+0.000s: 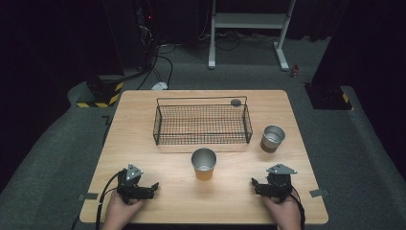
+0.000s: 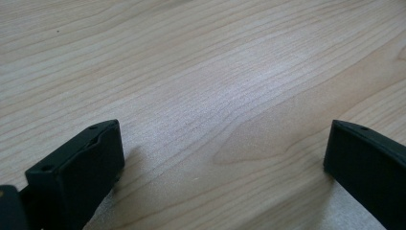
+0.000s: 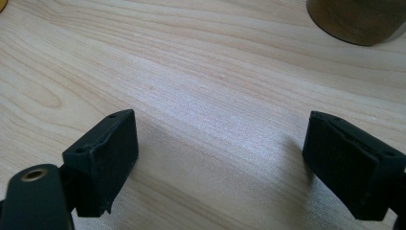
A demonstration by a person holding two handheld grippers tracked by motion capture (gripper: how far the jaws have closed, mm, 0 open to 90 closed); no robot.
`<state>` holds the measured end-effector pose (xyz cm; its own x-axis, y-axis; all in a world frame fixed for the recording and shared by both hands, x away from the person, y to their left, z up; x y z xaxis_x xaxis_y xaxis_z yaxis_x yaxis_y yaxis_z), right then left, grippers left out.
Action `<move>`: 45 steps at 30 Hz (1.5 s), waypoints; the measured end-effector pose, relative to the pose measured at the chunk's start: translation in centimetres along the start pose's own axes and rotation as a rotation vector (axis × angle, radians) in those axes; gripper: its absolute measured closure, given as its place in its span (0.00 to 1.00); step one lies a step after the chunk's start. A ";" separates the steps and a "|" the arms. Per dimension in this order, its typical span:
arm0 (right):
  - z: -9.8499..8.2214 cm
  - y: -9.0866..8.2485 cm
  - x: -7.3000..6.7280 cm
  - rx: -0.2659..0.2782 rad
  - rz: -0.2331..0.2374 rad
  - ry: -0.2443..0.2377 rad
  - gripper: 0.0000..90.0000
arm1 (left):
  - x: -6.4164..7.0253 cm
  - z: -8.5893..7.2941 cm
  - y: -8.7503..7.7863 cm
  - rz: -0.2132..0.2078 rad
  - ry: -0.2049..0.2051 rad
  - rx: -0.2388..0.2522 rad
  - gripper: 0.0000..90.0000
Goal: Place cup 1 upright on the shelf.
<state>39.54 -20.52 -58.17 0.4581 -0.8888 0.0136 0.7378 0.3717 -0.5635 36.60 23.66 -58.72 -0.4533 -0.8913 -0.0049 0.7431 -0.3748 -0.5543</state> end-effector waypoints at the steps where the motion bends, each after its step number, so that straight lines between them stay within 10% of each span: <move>1: 0.0 0.0 0.0 0.000 0.000 0.000 0.13 | 0.0 0.0 0.0 0.000 0.000 0.000 0.01; 45: -0.2 -0.2 0.4 -0.009 -0.001 0.004 0.09 | 1.7 1.0 -0.7 -0.064 0.031 0.039 0.01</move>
Point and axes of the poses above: each handheld gripper's, and its own axes: y roughly forward along the jaws, z roughly out of its top, x roughly to its right, the point moved 8 cm from there along y, roughly forward along the jaws, and after that the axes turned 11 degrees about x, right-handed, at the moved point
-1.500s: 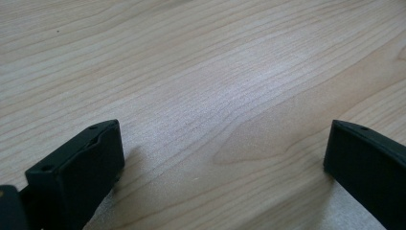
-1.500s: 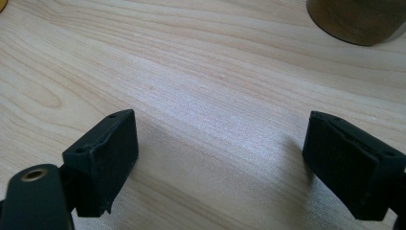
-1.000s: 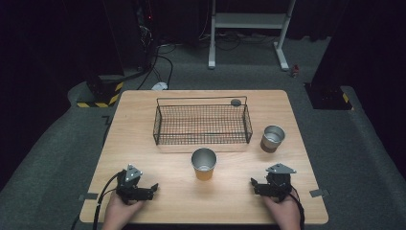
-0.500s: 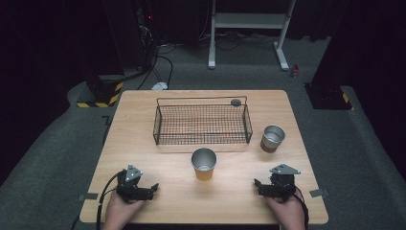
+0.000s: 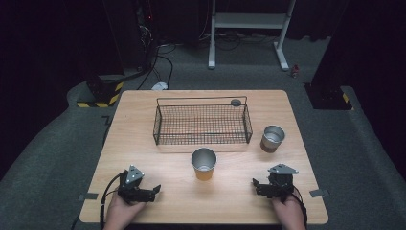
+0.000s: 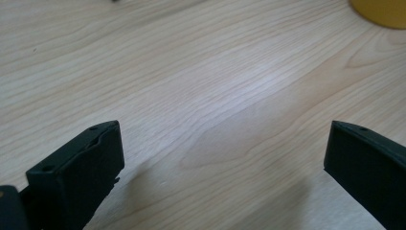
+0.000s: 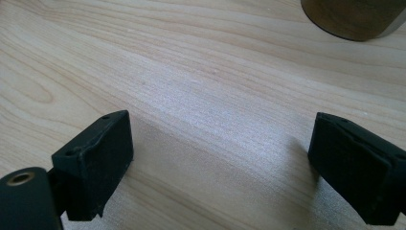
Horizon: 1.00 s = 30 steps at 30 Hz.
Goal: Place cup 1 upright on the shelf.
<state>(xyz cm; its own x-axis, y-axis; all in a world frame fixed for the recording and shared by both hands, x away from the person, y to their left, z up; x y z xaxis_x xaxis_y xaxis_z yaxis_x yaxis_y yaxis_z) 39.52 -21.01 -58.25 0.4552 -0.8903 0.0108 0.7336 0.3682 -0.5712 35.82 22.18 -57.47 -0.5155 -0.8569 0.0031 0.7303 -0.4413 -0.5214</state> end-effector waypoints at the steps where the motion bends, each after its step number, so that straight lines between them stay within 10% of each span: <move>1: 0.0 0.0 0.0 0.002 0.003 -0.008 0.09 | 0.2 0.2 0.0 -0.005 -0.001 0.007 0.01; 16: 0.0 0.0 0.0 -0.002 0.006 -0.005 0.09 | 4.4 2.9 0.2 -0.069 -0.005 0.041 0.01; 30: -0.3 -0.5 -0.1 0.000 0.019 -0.010 0.09 | 7.8 6.7 1.5 -0.186 0.135 0.099 0.01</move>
Point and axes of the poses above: each handheld gripper's, and its own axes: y roughly forward along the jaws, z roughly out of its top, x roughly to its right, the point moved 8 cm from there along y, roughly forward along the jaws, and after that the axes turned 11 degrees about x, right-handed, at the moved point
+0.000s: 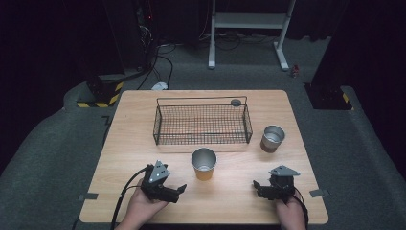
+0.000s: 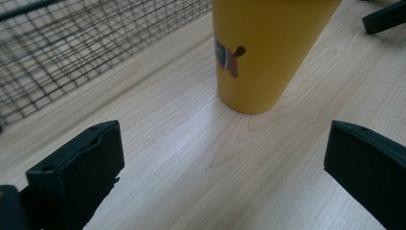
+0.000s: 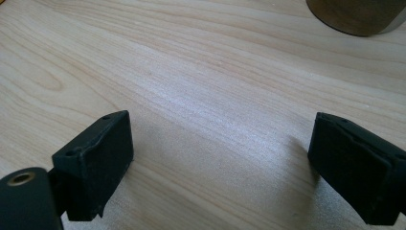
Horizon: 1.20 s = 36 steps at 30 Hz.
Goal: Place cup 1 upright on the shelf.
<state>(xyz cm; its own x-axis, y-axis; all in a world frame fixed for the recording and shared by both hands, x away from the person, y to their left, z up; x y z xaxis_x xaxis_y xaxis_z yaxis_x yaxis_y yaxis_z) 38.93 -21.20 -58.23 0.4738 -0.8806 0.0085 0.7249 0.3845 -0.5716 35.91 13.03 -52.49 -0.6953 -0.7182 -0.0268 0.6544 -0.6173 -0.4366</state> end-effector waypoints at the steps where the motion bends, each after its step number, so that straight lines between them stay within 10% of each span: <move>1: 0.0 0.0 0.0 -0.001 -0.001 0.004 0.09 | 0.2 0.3 0.1 -0.004 0.007 0.008 0.01; 36: 0.2 0.4 0.2 -0.001 0.010 -0.002 0.09 | 2.7 4.5 6.8 -0.075 0.023 0.119 0.01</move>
Point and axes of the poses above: each handheld gripper's, and its own axes: y roughly forward along the jaws, z roughly out of its top, x roughly to its right, the point moved 8 cm from there along y, roughly forward along the jaws, and after that the axes turned 11 degrees about x, right-handed, at the moved point
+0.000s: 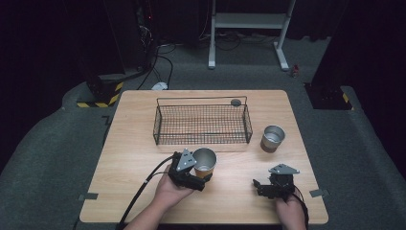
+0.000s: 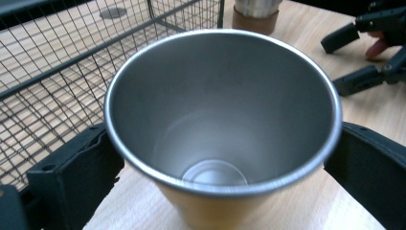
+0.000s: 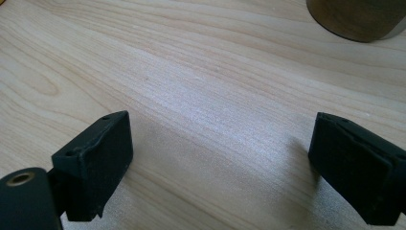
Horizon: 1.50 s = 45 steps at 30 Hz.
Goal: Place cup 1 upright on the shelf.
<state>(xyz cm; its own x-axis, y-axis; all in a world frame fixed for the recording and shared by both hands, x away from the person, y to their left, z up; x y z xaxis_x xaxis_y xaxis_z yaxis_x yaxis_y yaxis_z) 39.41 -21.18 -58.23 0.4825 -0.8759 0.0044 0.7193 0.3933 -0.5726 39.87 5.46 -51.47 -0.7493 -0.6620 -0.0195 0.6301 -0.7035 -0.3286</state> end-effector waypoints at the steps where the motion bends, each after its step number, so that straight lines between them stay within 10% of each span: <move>1: 0.0 0.0 0.0 0.000 0.000 0.000 0.09 | -0.1 0.1 0.1 0.006 0.000 0.006 0.01; 25: 0.0 0.0 0.0 0.001 0.000 -0.004 0.09 | -0.3 0.9 0.5 0.031 -0.021 0.082 0.15; 45: 0.0 0.0 0.0 0.000 0.002 -0.004 0.09 | -4.2 4.1 -2.6 0.103 -0.073 0.148 0.15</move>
<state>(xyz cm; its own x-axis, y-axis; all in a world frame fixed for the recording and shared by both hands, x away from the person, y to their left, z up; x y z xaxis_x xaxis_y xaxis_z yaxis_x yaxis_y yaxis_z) 39.37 -21.19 -58.22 0.4858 -0.8741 0.0064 0.7182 0.3949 -0.5729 42.17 9.02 -46.70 -0.6656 -0.7459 0.0239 0.7301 -0.6575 -0.1859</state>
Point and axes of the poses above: each handheld gripper's, and its own axes: y roughly forward along the jaws, z roughly out of its top, x roughly to its right, the point moved 8 cm from there along y, roughly forward along the jaws, and after that the axes turned 11 degrees about x, right-handed, at the moved point
